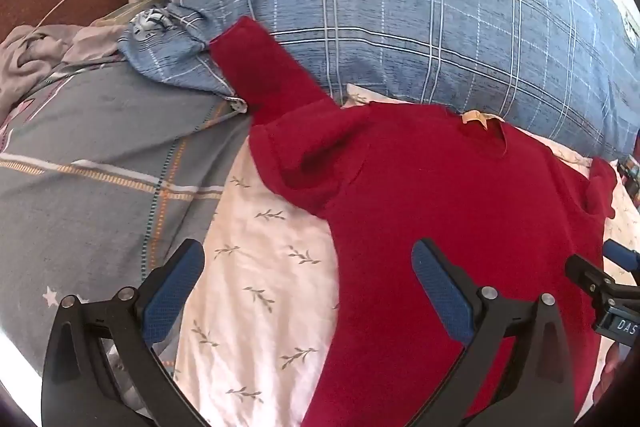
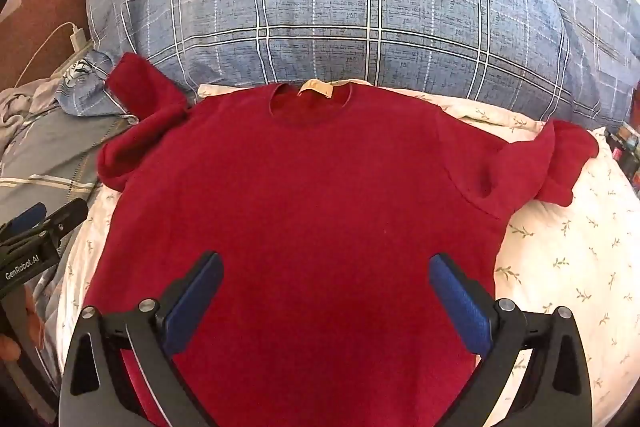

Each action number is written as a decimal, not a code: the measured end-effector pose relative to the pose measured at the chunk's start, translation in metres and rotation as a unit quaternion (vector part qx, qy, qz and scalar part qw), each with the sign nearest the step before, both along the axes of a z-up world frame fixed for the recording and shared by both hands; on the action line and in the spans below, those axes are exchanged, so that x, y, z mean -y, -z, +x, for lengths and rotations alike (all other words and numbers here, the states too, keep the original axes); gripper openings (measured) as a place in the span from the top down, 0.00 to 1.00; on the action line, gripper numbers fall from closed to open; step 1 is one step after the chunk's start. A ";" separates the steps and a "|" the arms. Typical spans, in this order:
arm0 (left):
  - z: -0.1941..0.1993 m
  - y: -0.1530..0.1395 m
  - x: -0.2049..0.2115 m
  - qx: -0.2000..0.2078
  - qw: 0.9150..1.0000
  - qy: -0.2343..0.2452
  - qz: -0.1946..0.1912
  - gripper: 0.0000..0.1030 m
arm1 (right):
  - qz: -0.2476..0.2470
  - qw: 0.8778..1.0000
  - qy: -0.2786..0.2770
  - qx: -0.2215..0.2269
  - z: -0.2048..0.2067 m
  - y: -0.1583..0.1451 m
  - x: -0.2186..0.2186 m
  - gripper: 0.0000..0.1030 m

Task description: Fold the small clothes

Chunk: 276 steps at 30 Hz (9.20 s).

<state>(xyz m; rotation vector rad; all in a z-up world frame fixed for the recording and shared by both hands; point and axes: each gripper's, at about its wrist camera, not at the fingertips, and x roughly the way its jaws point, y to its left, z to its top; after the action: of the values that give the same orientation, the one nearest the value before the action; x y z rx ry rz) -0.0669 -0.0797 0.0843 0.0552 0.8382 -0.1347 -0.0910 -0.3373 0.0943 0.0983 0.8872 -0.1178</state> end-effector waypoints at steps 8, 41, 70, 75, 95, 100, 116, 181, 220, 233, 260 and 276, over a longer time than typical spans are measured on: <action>0.009 0.010 0.010 -0.012 1.000 0.004 -0.002 0.00 | -0.040 0.999 0.012 0.005 0.027 0.001 -0.003 0.01; 0.051 0.002 -0.007 -0.004 1.000 -0.013 0.007 0.00 | 0.019 1.000 0.002 0.008 0.028 0.023 -0.011 0.00; 0.272 -0.005 -0.054 -0.023 1.000 -0.007 0.018 0.98 | 0.021 0.999 -0.028 0.010 0.042 0.046 -0.016 0.00; 0.236 -0.049 -0.064 0.010 1.000 0.028 0.005 1.00 | 0.019 0.999 -0.027 0.009 0.043 0.046 -0.016 0.00; 0.277 -0.026 -0.053 0.022 0.996 0.023 0.080 0.27 | -0.004 1.000 -0.024 0.001 0.045 0.045 -0.022 0.00; 0.303 0.008 -0.048 -0.031 0.994 0.009 0.101 0.91 | -0.001 1.000 -0.026 0.004 0.044 0.046 -0.021 0.00; 0.166 -0.132 -0.018 -0.025 0.993 0.110 0.019 0.92 | 0.012 1.000 -0.023 0.003 0.040 0.041 -0.023 0.02; 0.109 0.045 -0.013 -0.119 0.989 0.020 -0.085 0.27 | 0.070 0.996 0.021 0.041 -0.001 -0.041 0.099 0.45; 0.099 0.017 -0.028 -0.079 0.992 0.008 -0.098 0.28 | -0.059 0.995 -0.041 0.072 -0.002 -0.041 0.055 1.00; 0.093 0.022 -0.011 -0.083 0.993 0.031 -0.080 0.28 | -0.064 0.996 -0.055 -0.013 0.030 0.000 0.051 0.66; 0.108 0.047 0.022 -0.097 0.992 0.028 -0.072 0.27 | -0.044 0.998 0.030 0.034 0.049 -0.014 0.088 0.77; 0.090 0.035 0.023 -0.067 0.997 0.027 -0.037 0.24 | -0.001 0.999 0.011 0.044 0.025 -0.002 0.077 0.61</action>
<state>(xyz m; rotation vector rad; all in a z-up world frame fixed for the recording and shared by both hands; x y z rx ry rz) 0.0228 -0.1023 0.0489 -0.0010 0.9644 -0.2212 -0.0660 -0.4148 0.0965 0.1116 0.7975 -0.1342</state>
